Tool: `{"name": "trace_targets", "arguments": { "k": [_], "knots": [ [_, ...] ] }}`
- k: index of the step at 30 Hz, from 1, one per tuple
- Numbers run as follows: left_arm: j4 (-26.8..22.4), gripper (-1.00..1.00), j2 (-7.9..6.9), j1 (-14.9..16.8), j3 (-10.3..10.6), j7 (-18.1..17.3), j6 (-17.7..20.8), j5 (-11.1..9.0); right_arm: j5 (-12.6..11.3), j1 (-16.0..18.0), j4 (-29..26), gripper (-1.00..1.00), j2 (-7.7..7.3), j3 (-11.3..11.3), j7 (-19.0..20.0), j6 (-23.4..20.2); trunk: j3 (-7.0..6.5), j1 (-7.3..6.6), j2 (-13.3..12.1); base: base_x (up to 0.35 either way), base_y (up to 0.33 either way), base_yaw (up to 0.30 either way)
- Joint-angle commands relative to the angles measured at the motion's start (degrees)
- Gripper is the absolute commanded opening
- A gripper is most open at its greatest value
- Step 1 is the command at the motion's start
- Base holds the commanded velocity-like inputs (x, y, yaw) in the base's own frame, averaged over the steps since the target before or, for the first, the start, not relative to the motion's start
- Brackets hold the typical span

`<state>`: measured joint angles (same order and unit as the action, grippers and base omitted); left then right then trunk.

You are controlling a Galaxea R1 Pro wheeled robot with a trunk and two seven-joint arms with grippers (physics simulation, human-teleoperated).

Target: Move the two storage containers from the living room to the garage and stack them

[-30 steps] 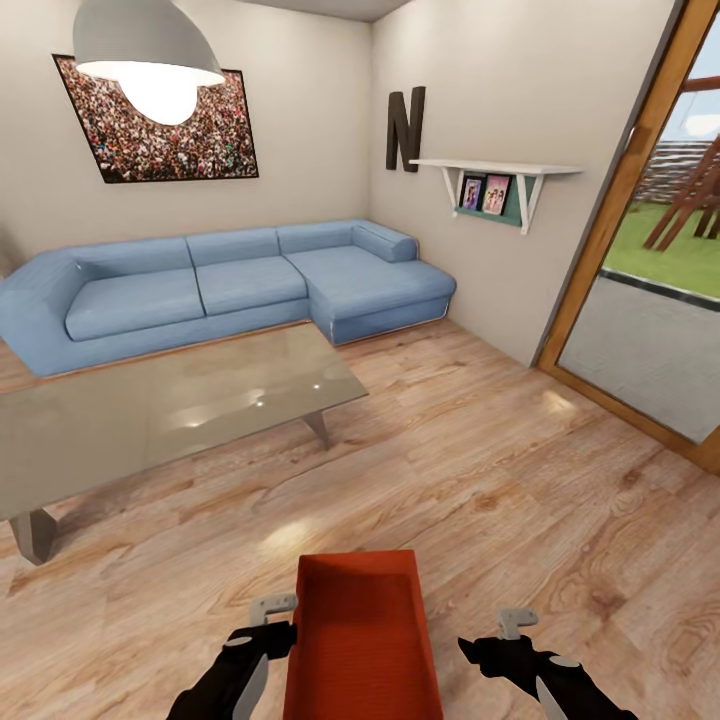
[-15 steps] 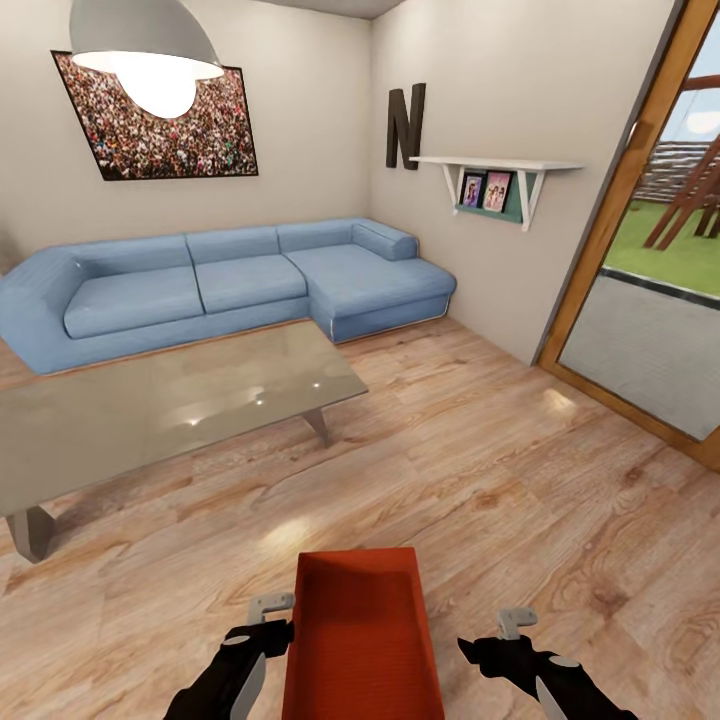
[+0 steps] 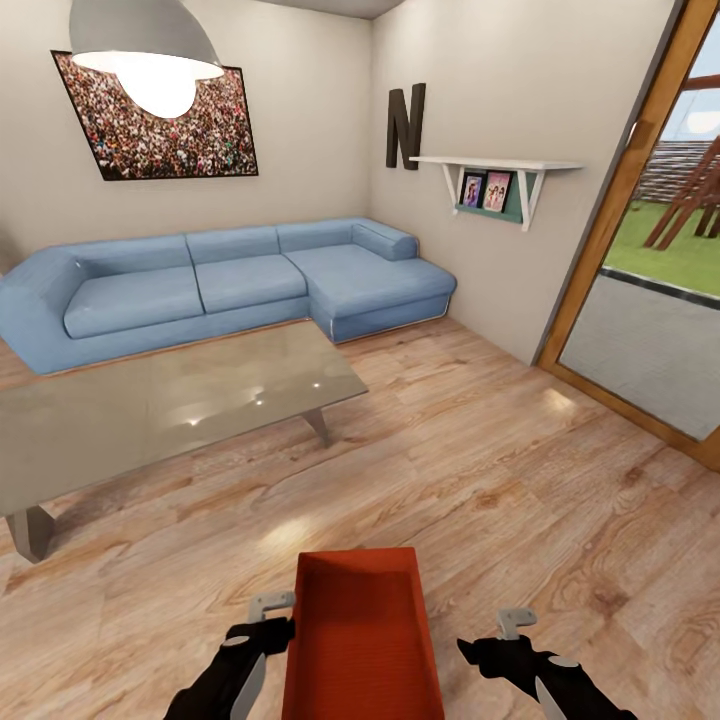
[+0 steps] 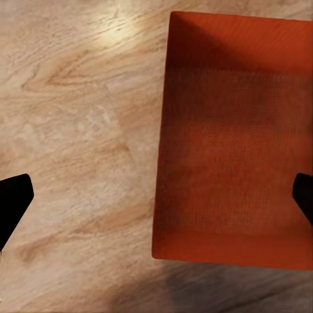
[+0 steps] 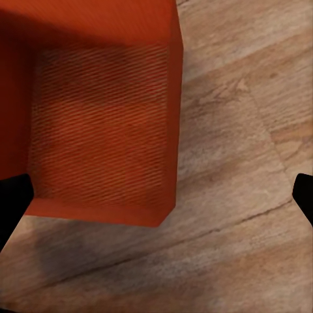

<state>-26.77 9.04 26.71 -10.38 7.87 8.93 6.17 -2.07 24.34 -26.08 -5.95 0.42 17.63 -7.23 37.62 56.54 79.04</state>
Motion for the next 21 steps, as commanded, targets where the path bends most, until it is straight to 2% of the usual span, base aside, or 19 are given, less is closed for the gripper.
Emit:
{"name": "trace_targets", "arguments": {
  "k": [1, 15, 21],
  "knots": [
    [-0.1, 1.00, 0.02, 0.0, -0.4, 0.0, 0.3, 0.6, -0.2, 0.0, -0.1, 1.00, -0.03, 0.1, 0.2, -0.4, 0.05, 0.00, 0.0, 0.000, 0.000, 0.000],
    [-0.2, 1.00, 0.35, 0.0, -0.4, 0.5, 0.4, 0.6, -0.1, 0.0, -0.1, 1.00, -0.03, 0.1, 0.2, -0.3, 2.56, 3.07, 5.6, 0.000, 0.000, 0.000],
    [-0.2, 1.00, 0.43, 0.0, -0.4, 0.1, 0.7, 0.6, -0.1, 0.0, -0.1, 1.00, -0.03, 0.1, 0.2, -0.4, 2.56, 3.07, 5.6, 0.000, 0.000, 0.106]
  ]
}}
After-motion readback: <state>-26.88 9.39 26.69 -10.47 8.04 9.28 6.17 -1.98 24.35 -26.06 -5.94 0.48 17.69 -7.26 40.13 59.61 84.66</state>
